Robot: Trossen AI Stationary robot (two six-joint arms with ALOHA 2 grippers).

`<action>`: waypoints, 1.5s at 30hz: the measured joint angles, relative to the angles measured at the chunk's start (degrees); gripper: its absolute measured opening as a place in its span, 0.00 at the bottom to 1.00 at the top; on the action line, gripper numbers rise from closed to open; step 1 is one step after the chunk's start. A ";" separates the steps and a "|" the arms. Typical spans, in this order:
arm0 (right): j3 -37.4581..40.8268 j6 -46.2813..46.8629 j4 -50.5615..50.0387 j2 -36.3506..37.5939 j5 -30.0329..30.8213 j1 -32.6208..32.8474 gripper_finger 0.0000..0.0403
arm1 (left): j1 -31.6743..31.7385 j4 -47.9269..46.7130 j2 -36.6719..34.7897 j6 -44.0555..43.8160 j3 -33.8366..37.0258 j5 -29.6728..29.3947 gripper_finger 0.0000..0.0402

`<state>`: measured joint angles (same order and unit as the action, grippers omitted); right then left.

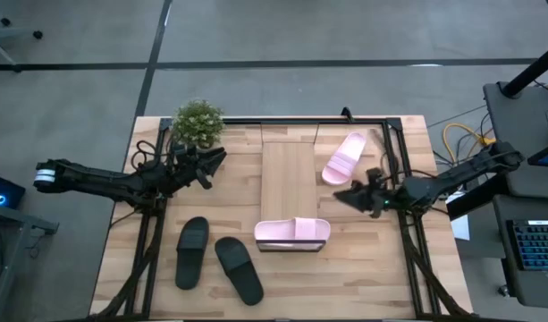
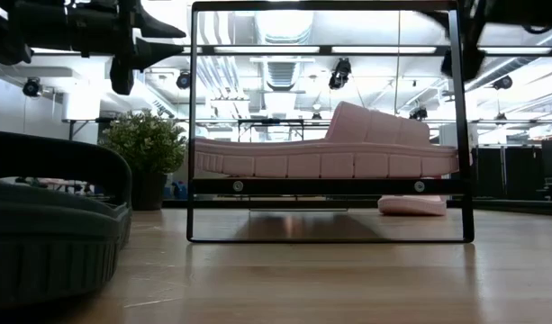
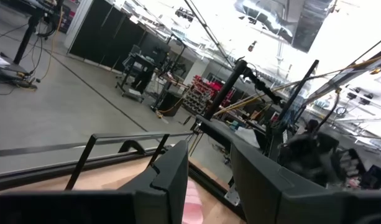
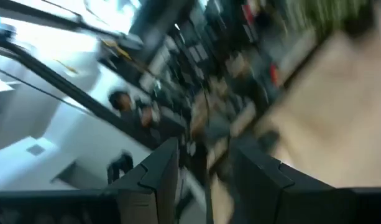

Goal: Pick and place slides into the shelf
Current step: Put the pink slide on the shelf

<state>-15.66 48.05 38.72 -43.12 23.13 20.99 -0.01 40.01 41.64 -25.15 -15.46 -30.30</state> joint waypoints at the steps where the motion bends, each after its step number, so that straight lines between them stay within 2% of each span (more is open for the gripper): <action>1: 0.00 -4.06 2.96 0.30 1.53 0.00 0.33 | 0.00 0.05 0.01 -0.02 0.00 0.01 0.27; 5: -0.02 -18.63 16.30 0.05 7.08 0.00 0.33 | 0.00 0.01 0.38 -0.09 0.00 0.02 0.27; 8: -0.04 -26.31 24.63 -0.77 8.24 0.00 0.33 | -0.02 0.40 0.49 -0.09 0.00 0.04 0.27; 15: -0.07 -32.97 27.27 -0.82 9.65 -0.02 0.32 | 0.00 0.35 1.14 -0.22 -0.26 0.10 0.27; 17: -0.07 -35.26 27.31 -0.85 13.89 0.00 0.32 | 0.00 0.42 1.44 -0.21 -0.39 0.13 0.27; 21: -0.07 -39.97 25.24 -0.88 26.78 -0.02 0.30 | 0.00 0.31 2.57 -0.20 -0.28 0.12 0.27; 24: -0.07 -39.45 24.45 -0.95 32.94 -0.04 0.30 | -0.02 0.12 3.74 -1.87 -0.28 0.43 0.27; 27: -0.07 -39.37 24.52 -0.91 34.03 -0.02 0.29 | 0.00 0.30 4.44 -6.62 -0.29 1.89 0.27; 30: -0.07 -38.37 24.55 -0.91 35.87 -0.01 0.29 | -0.02 0.33 5.51 -7.58 -0.17 3.25 0.27; 34: -0.07 -26.22 24.55 -0.91 50.43 -0.04 0.28 | -0.02 2.21 7.26 -7.61 -0.42 5.12 0.27; 38: -0.07 -16.06 24.65 -1.99 58.42 -0.02 0.26 | -0.02 6.03 8.78 -7.61 -0.40 7.10 0.27; 41: -0.78 -16.61 24.55 -2.93 58.66 -0.19 0.25 | -0.04 6.34 9.55 -7.60 -0.37 7.34 0.27; 45: -1.90 -24.93 24.50 -3.25 51.78 -0.17 0.24 | -0.04 6.35 10.61 -7.56 -0.41 7.34 0.27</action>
<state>-17.56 23.12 63.22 -46.37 74.92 20.82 -0.05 46.35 52.25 -32.71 -15.88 -22.96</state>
